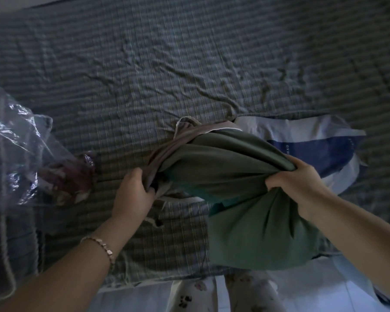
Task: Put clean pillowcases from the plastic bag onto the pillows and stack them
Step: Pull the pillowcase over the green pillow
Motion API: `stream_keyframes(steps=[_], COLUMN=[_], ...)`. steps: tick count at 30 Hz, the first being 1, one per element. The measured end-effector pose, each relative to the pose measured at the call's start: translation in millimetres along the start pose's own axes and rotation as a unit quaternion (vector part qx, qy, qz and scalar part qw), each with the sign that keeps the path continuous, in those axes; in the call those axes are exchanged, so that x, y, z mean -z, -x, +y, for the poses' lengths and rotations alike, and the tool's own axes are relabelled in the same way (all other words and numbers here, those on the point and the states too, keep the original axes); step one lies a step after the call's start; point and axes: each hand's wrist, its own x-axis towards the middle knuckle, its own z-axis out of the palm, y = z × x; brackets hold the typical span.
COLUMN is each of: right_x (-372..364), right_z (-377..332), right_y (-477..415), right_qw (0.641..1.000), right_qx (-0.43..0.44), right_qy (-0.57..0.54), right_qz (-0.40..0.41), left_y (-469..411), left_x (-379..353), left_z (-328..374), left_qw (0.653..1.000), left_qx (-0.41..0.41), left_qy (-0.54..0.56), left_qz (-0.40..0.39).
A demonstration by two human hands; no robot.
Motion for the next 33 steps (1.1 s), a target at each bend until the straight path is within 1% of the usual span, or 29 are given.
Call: stream_keyframes(steps=[3, 4, 5, 7, 8, 9, 10, 11, 12, 13, 14, 15, 16, 17, 19, 20, 21, 23, 24, 26, 28, 30, 31, 33], right_x=[-5, -8, -13, -21, -25, -28, -29, -30, -31, -31, -30, -29, -28, -26, -22, -20, -18, -17, -15, -14, -14, -15, -14, -15], right_z=[2, 3, 4, 7, 11, 14, 16, 18, 19, 20, 19, 17, 14, 12, 7, 6, 6, 7, 9, 7, 9, 9, 11, 10], right_y=[5, 6, 9, 14, 16, 18, 21, 24, 26, 27, 29, 31, 32, 32, 34, 36, 37, 36, 33, 29, 25, 26, 25, 28], right_qw=[0.999, 0.999, 1.000, 0.999, 0.996, 0.989, 0.979, 0.966, 0.950, 0.932, 0.914, 0.896, 0.877, 0.858, 0.827, 0.819, 0.811, 0.791, 0.777, 0.761, 0.743, 0.727, 0.718, 0.711], right_qx=[-0.024, -0.017, -0.006, 0.022, 0.043, 0.068, 0.092, 0.117, 0.147, 0.177, 0.205, 0.227, 0.246, 0.265, 0.300, 0.317, 0.332, 0.377, 0.398, 0.412, 0.438, 0.450, 0.452, 0.454], right_qy=[-0.037, -0.030, -0.015, 0.036, 0.078, 0.127, 0.179, 0.229, 0.273, 0.313, 0.348, 0.379, 0.408, 0.435, 0.468, 0.469, 0.469, 0.465, 0.468, 0.480, 0.481, 0.486, 0.493, 0.494], right_qz=[-0.002, -0.003, -0.006, -0.017, -0.020, -0.020, -0.020, -0.022, -0.028, -0.034, -0.040, -0.046, -0.054, -0.065, -0.086, -0.097, -0.111, -0.131, -0.137, -0.144, -0.153, -0.183, -0.194, -0.211], left_y=[8, 13, 17, 22, 23, 23, 20, 17, 8, -4, -17, -26, -33, -37, -38, -39, -39, -36, -33, -30, -34, -39, -40, -32], left_x=[-6, -5, -3, -1, -3, -2, -1, 4, 6, 6, 9, 11, 11, 9, 5, 3, 2, -2, -5, -13, -17, -16, -15, -15], left_z=[17, 25, 36, 54, 59, 64, 66, 72, 71, 68, 67, 65, 62, 57, 53, 53, 55, 66, 73, 87, 97, 104, 107, 113], left_qw=[0.999, 0.998, 0.994, 0.970, 0.957, 0.955, 0.964, 0.978, 0.990, 0.992, 0.974, 0.946, 0.924, 0.921, 0.943, 0.954, 0.965, 0.981, 0.984, 0.988, 0.992, 0.992, 0.992, 0.991], left_qx=[0.030, 0.013, -0.039, -0.183, -0.245, -0.270, -0.250, -0.193, -0.106, 0.001, 0.108, 0.184, 0.211, 0.207, 0.163, 0.133, 0.095, 0.017, 0.003, 0.015, 0.025, -0.008, -0.024, -0.081], left_qy=[0.036, 0.029, 0.011, -0.019, -0.021, -0.005, 0.027, 0.061, 0.089, 0.122, 0.168, 0.212, 0.239, 0.231, 0.177, 0.145, 0.116, 0.088, 0.087, 0.088, 0.031, -0.043, -0.060, -0.040], left_qz=[0.027, 0.059, 0.099, 0.160, 0.154, 0.124, 0.082, 0.043, 0.009, -0.044, -0.109, -0.165, -0.211, -0.235, -0.228, -0.225, -0.216, -0.173, -0.153, -0.125, -0.121, -0.117, -0.111, -0.102])
